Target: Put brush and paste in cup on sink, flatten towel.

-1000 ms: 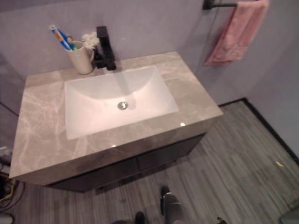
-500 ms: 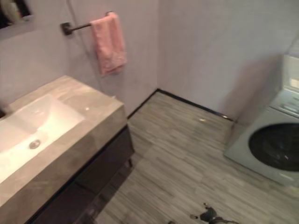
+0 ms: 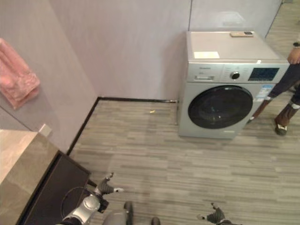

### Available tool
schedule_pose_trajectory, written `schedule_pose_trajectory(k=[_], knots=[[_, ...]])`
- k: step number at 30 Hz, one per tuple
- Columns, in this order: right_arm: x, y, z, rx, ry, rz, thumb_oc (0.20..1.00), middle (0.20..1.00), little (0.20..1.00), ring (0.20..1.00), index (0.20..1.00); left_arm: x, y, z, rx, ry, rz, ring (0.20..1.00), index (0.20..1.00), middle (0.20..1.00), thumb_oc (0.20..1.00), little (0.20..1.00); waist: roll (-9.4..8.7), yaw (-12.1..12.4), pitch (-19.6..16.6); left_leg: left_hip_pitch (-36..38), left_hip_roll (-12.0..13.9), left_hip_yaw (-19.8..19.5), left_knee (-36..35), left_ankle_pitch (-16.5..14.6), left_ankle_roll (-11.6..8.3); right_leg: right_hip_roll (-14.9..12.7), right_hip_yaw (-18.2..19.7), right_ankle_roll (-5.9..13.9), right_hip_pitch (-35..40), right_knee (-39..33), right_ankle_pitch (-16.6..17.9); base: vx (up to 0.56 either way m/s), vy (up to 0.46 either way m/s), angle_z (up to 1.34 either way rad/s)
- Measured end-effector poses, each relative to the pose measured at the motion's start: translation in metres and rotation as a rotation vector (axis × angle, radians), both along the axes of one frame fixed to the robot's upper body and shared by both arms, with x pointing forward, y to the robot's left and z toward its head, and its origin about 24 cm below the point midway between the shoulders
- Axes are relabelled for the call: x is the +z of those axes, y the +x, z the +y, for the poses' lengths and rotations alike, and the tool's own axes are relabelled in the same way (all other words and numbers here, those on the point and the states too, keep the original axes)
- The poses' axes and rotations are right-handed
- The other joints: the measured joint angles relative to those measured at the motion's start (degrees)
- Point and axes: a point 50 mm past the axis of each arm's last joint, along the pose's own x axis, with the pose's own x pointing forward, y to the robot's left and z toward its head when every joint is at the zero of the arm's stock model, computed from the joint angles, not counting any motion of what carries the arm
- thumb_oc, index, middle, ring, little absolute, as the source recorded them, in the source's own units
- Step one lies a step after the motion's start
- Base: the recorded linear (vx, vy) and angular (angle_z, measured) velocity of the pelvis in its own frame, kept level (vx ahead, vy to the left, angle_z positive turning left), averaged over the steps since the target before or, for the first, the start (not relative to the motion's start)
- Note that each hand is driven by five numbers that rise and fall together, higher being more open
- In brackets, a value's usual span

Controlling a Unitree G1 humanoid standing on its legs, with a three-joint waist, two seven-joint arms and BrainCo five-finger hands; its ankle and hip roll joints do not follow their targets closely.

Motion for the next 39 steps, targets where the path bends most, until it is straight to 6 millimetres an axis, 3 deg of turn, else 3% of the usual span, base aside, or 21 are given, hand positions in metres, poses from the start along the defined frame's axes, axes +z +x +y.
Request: schedule_pose_trajectory(k=[3, 4, 5, 6, 7, 8, 10, 12, 14, 15, 17, 20, 22, 25, 26, 29, 31, 32, 35, 37, 39], knots=[[0.003, 0.013, 0.002, 0.010, 0.005, -0.035, 1.000, 1.000, 1.000, 1.000, 1.000, -0.003, -0.007, 0.006, 0.018, 0.005, 0.018, 1.000, 1.000, 1.000, 1.000, 1.000, -0.01, 1.1, 0.5, 1.8, -3.3, 0.0, 1.9, -0.5, 1.58, 1.3, 2.2, 0.07, 1.1, 1.1, 0.1, 0.13, 0.166, -0.39], [0.004, 0.017, 0.004, 0.009, 0.009, -0.046, 1.000, 1.000, 1.000, 1.000, 1.000, -0.003, -0.008, 0.005, 0.015, 0.003, 0.019, 1.000, 1.000, 1.000, 1.000, 1.000, -0.49, 1.1, 0.7, 2.4, -5.6, -0.2, 2.5, -0.8, 4.64, 1.2, 2.2, 1.55, 1.1, 1.4, -0.8, 0.36, 0.359, 0.00], [0.006, 0.019, -0.001, -0.018, 0.005, -0.054, 1.000, 1.000, 1.000, 1.000, 1.000, -0.005, -0.008, -0.004, 0.012, -0.022, 0.028, 1.000, 1.000, 1.000, 1.000, 1.000, 2.42, 0.3, 2.1, 5.6, -5.2, 0.4, -0.3, -0.6, 9.45, 1.4, -2.7, 8.92, -0.3, 8.7, -12.1, 0.30, 0.272, -0.25], [0.012, 0.031, -0.007, -0.013, -0.010, -0.085, 1.000, 1.000, 1.000, 1.000, 1.000, -0.008, -0.012, -0.009, 0.024, -0.042, 0.037, 1.000, 1.000, 1.000, 1.000, 1.000, 3.72, 1.5, 2.4, 7.0, -2.6, 1.0, -0.5, -1.1, 10.11, 0.3, -4.3, 3.11, -2.5, 15.0, -15.6, 0.32, 0.284, -0.49], [0.013, 0.033, -0.005, -0.022, -0.003, -0.094, 1.000, 1.000, 1.000, 1.000, 1.000, -0.011, -0.019, -0.009, 0.023, -0.048, 0.059, 1.000, 1.000, 1.000, 1.000, 1.000, 3.42, 1.5, 1.9, 6.9, -1.2, 1.8, 1.3, -1.9, 7.04, -1.0, -6.4, -1.67, -2.0, 14.3, -13.3, 0.21, 0.220, -0.26], [0.009, 0.029, 0.000, -0.050, 0.024, -0.094, 1.000, 1.000, 1.000, 1.000, 1.000, -0.013, -0.026, -0.010, 0.000, -0.052, 0.080, 1.000, 1.000, 1.000, 1.000, 1.000, 2.54, 0.2, 0.6, 6.9, -3.1, 2.8, 1.6, -2.3, 6.29, -2.7, -7.0, -0.68, 0.0, 12.7, -12.9, 0.20, 0.217, -0.02], [0.008, 0.026, 0.001, -0.051, 0.032, -0.087, 1.000, 1.000, 1.000, 1.000, 1.000, -0.011, -0.024, -0.010, -0.001, -0.059, 0.063, 1.000, 1.000, 1.000, 1.000, 1.000, 0.96, 0.8, 0.8, 6.7, -6.8, 5.0, 2.1, -4.0, 9.61, -3.8, -6.2, 1.41, -1.2, 15.3, -12.9, 0.07, 0.166, -0.07], [0.008, 0.025, 0.003, -0.036, 0.036, -0.086, 1.000, 1.000, 1.000, 1.000, 1.000, -0.006, -0.016, -0.009, -0.013, -0.056, 0.035, 1.000, 1.000, 1.000, 1.000, 1.000, 3.45, 1.0, 0.9, 11.3, -6.0, 7.2, -5.2, -0.8, 13.70, -0.1, -6.3, 6.09, -8.3, 32.3, -12.2, 0.13, 0.206, 0.00], [0.010, 0.028, 0.012, -0.003, 0.068, -0.113, 1.000, 1.000, 1.000, 1.000, 1.000, -0.003, -0.012, -0.001, -0.010, -0.039, 0.022, 1.000, 1.000, 1.000, 1.000, 1.000, 2.49, 0.2, 1.5, 14.2, -5.9, 5.5, -7.9, -1.3, 13.76, -3.3, -8.3, 8.89, -15.2, 44.4, -13.2, 0.28, 0.180, 0.26], [0.012, 0.032, 0.012, -0.001, 0.071, -0.131, 1.000, 1.000, 1.000, 1.000, 1.000, -0.003, -0.013, 0.001, 0.003, -0.042, 0.021, 1.000, 1.000, 1.000, 1.000, 1.000, 1.90, 0.0, 1.5, 15.1, -6.0, 5.6, -8.1, -2.8, 13.23, -6.5, -6.0, 11.27, -19.0, 44.6, -13.7, 0.36, 0.108, -0.04], [0.014, 0.036, 0.014, -0.003, 0.078, -0.150, 1.000, 1.000, 1.000, 1.000, 1.000, -0.007, -0.016, 0.001, -0.009, -0.032, 0.050, 1.000, 1.000, 1.000, 1.000, 1.000, 1.64, -1.0, 2.2, 15.5, -5.4, 4.6, -7.7, -4.2, 12.61, -6.5, -0.4, 12.48, -23.4, 39.8, -13.1, 0.30, 0.054, 0.03], [0.009, 0.025, 0.016, -0.021, 0.094, -0.129, 1.000, 1.000, 1.000, 1.000, 1.000, -0.009, -0.017, 0.005, 0.003, -0.016, 0.067, 1.000, 1.000, 1.000, 1.000, 1.000, 0.79, -2.3, 2.6, 16.5, -3.8, 1.8, -8.4, -4.9, 11.87, -8.0, -2.4, 12.74, -25.8, 23.1, -9.2, 0.39, 0.004, 0.49], [0.001, 0.009, 0.014, -0.068, 0.095, -0.069, 1.000, 1.000, 1.000, 1.000, 1.000, -0.010, -0.013, 0.004, -0.011, -0.003, 0.081, 1.000, 1.000, 1.000, 1.000, 1.000, -0.35, -3.5, 2.7, 15.5, -2.3, -2.2, -6.3, -7.1, 9.13, -9.3, -1.3, 16.90, -25.8, 9.3, -6.7, 0.46, -0.001, 0.94], [-0.008, -0.007, 0.021, -0.110, 0.118, -0.019, 1.000, 1.000, 1.000, 1.000, 1.000, -0.012, -0.010, 0.001, -0.045, 0.028, 0.102, 1.000, 1.000, 1.000, 1.000, 1.000, -3.01, -5.5, 1.6, 19.2, -0.2, -9.8, -9.3, -9.1, 4.88, -9.8, 2.8, 17.46, -23.1, 7.5, -2.7, 0.68, -0.131, 1.18], [-0.009, -0.011, 0.022, -0.133, 0.131, -0.026, 1.000, 1.000, 1.000, 1.000, 1.000, -0.016, -0.015, 0.003, -0.053, 0.044, 0.136, 1.000, 1.000, 1.000, 1.000, 1.000, -2.36, -7.6, 1.2, 20.7, 1.4, -11.3, -4.1, -12.1, 0.85, -7.2, 3.8, 15.87, -20.6, 9.8, -0.7, 0.54, -0.173, 0.94], [-0.005, -0.021, 0.001, -0.160, 0.097, -0.017, 1.000, 1.000, 1.000, 1.000, 1.000, -0.022, -0.019, -0.023, -0.060, -0.015, 0.154, 1.000, 1.000, 1.000, 1.000, 1.000, 0.91, -8.6, -1.4, 16.3, -0.7, -11.0, 16.1, -17.3, -1.21, -3.6, 2.4, 12.42, -18.7, 11.1, -0.1, 0.42, -0.190, 0.42], [-0.008, -0.030, -0.001, -0.179, 0.095, 0.014, 1.000, 1.000, 1.000, 1.000, 1.000, -0.021, -0.014, -0.026, -0.062, -0.018, 0.147, 1.000, 1.000, 1.000, 1.000, 1.000, 0.67, -9.6, -2.3, 12.8, -0.1, -12.6, 23.3, -15.6, -4.27, -3.6, -0.3, 8.85, -17.5, 9.9, 0.9, 0.39, -0.264, 0.75], [-0.011, -0.037, 0.003, -0.198, 0.105, 0.035, 1.000, 1.000, 1.000, 1.000, 1.000, -0.017, -0.005, -0.027, -0.055, -0.014, 0.126, 1.000, 1.000, 1.000, 1.000, 1.000, 0.02, -9.2, -2.4, 9.1, -0.4, -13.6, 29.1, -10.0, -8.50, -3.6, -1.2, 6.34, -16.8, 10.5, 1.0, 0.20, -0.203, 0.75], [-0.015, -0.040, 0.006, -0.177, 0.098, 0.079, 1.000, 1.000, 1.000, 1.000, 1.000, -0.016, -0.001, -0.020, -0.047, 0.003, 0.123, 1.000, 1.000, 1.000, 1.000, 1.000, -2.50, -7.7, -1.8, 3.8, 1.2, -9.4, 36.1, -1.2, -4.99, -3.5, -3.1, 3.32, -15.9, 10.4, 1.1, 0.25, -0.175, 0.42], [-0.015, -0.032, 0.008, -0.173, 0.094, 0.077, 1.000, 1.000, 1.000, 1.000, 1.000, -0.012, 0.005, -0.005, -0.023, 0.043, 0.115, 1.000, 1.000, 1.000, 1.000, 1.000, -4.84, -7.1, 0.7, -0.3, 6.1, 2.4, 38.2, -1.9, -2.99, -4.2, -5.5, 0.68, -16.3, 11.9, -0.3, 0.39, -0.068, 0.89], [-0.012, -0.025, 0.001, -0.186, 0.076, 0.061, 1.000, 1.000, 1.000, 1.000, 1.000, -0.014, 0.000, -0.004, -0.016, 0.044, 0.122, 1.000, 1.000, 1.000, 1.000, 1.000, -4.12, -5.6, 1.0, -0.1, 4.1, 7.5, 20.1, -3.5, -1.05, -5.0, -5.9, 7.73, -13.7, 5.1, -3.7, 0.56, 0.068, 0.76]])
